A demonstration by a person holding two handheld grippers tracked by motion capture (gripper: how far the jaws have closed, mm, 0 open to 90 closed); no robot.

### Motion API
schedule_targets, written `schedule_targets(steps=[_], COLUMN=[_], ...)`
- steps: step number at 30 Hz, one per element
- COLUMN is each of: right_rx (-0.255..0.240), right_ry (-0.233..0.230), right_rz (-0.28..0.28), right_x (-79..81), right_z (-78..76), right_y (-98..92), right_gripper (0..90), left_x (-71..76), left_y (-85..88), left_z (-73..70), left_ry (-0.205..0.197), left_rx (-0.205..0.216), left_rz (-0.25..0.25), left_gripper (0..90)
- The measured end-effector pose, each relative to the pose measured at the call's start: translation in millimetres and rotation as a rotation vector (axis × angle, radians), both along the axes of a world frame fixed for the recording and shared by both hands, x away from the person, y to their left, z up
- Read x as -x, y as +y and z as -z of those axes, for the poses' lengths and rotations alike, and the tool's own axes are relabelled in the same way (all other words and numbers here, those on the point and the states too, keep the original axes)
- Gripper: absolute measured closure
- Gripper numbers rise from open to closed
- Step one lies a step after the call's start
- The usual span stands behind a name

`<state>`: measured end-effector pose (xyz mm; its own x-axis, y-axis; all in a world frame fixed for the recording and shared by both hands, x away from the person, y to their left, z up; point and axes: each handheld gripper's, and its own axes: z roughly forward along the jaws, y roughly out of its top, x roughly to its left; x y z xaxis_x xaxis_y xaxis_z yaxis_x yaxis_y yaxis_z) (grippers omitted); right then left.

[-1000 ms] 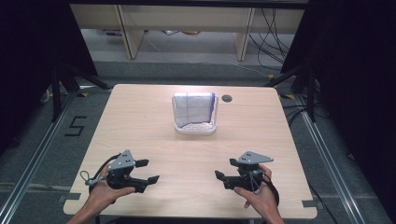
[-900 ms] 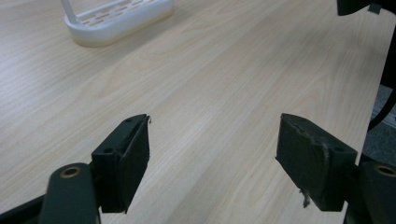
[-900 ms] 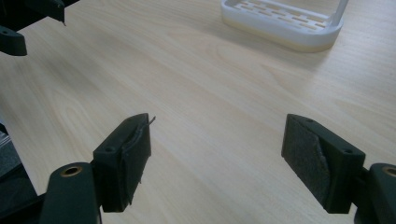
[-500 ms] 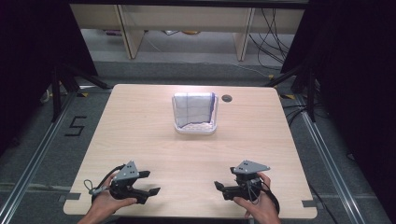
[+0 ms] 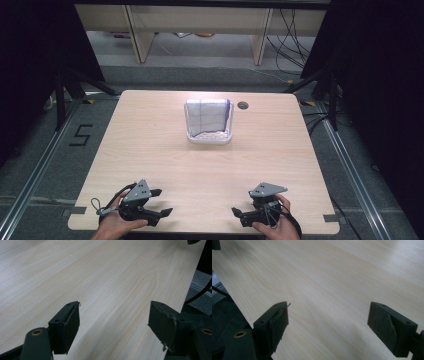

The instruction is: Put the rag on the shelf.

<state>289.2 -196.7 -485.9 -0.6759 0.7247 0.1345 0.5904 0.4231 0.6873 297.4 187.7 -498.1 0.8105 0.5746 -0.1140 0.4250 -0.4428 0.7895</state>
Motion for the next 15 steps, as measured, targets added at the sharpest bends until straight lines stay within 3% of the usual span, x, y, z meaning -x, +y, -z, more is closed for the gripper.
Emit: schedule_targets(steps=[2, 7, 8, 9, 10, 13, 15], right_rx=[0.01, 0.003, 0.004, 0.015, 0.016, 0.025, 0.008], right_ry=[-0.013, 0.008, -0.007, 0.007, 0.004, 0.001, 0.014], right_rz=[-0.012, -0.005, -0.014, -0.018, -0.016, -0.015, -0.019], right_x=[-0.5, 1.3, 0.5, 0.7, 0.2, 0.0, -0.6], right_z=[1.9, 4.5, 5.2, 4.2, 4.8, 6.1, 5.5], right_y=[1.1, 5.8, 5.8, 5.2, 5.0, 4.2, 3.6], right_gripper=[18.0, 18.0, 18.0, 18.1, 18.0, 18.1, 18.0], left_x=[0.0, -1.8, -2.8, -2.3, -3.2, -3.5, -4.5], left_y=[-0.6, -0.2, 1.5, 0.8, 1.8, 1.3, 2.7], left_z=[0.8, 2.6, 1.8, 2.4, 2.2, 3.6, 3.2], left_ry=[0.002, -0.004, -0.001, 0.006, 0.0, -0.004, -0.002], left_rx=[0.014, 0.016, -0.012, 0.003, -0.015, -0.002, -0.026], left_rz=[0.0, -0.008, -0.002, -0.012, -0.008, -0.014, -0.013], left_gripper=[24.5, 24.5, 24.5, 24.5, 24.6, 24.5, 24.5])
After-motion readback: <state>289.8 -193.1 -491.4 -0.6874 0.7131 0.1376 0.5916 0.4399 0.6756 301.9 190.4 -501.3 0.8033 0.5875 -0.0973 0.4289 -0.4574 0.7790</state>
